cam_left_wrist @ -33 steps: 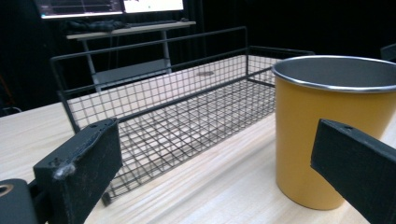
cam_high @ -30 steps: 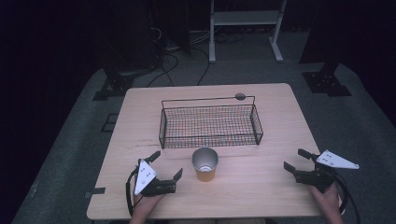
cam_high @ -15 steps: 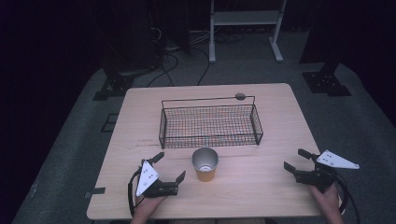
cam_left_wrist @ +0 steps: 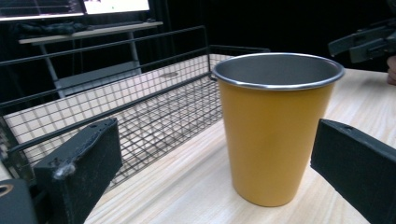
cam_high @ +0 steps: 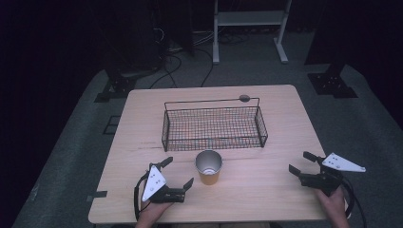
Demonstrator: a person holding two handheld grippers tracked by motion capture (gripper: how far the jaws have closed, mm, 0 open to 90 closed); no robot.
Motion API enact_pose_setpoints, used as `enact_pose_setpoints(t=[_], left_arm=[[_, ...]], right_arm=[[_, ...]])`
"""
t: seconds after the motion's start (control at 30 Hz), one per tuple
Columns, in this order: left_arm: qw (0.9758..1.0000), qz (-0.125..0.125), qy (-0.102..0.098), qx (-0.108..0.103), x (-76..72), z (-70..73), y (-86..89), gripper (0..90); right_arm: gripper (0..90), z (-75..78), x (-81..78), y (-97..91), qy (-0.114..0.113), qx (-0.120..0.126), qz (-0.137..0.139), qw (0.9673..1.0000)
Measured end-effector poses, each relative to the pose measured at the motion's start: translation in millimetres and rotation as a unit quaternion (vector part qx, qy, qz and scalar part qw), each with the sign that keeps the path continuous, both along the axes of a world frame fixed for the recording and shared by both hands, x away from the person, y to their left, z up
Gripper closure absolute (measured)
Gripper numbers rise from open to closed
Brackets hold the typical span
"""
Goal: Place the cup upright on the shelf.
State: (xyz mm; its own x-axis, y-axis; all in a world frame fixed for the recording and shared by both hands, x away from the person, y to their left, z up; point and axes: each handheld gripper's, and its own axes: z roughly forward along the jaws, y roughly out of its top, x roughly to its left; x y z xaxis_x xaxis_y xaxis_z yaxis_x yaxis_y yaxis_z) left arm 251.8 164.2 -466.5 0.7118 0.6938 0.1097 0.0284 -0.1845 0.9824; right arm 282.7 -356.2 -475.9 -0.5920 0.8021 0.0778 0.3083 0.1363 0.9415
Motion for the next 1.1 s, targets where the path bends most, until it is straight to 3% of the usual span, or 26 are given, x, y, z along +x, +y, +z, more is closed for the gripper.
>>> enact_pose_setpoints(t=[0.4, 0.97, 1.1], left_arm=[[0.9993, -0.036, 0.009, 0.003, -0.9, -0.8, -16.8, 1.2], [0.9974, -0.060, 0.025, 0.030, 4.4, -2.0, -38.6, 1.2], [0.9973, -0.059, 0.034, 0.027, 9.0, -2.5, -42.2, 1.2]], right_arm=[[13.2, -0.1, 0.3, 0.8, 0.002, -0.002, -0.002, 1.0000], [13.2, -0.1, 0.1, 1.1, 0.001, -0.003, 0.000, 1.0000], [13.2, 0.0, 0.1, 0.8, 0.001, -0.001, 0.000, 1.0000]])
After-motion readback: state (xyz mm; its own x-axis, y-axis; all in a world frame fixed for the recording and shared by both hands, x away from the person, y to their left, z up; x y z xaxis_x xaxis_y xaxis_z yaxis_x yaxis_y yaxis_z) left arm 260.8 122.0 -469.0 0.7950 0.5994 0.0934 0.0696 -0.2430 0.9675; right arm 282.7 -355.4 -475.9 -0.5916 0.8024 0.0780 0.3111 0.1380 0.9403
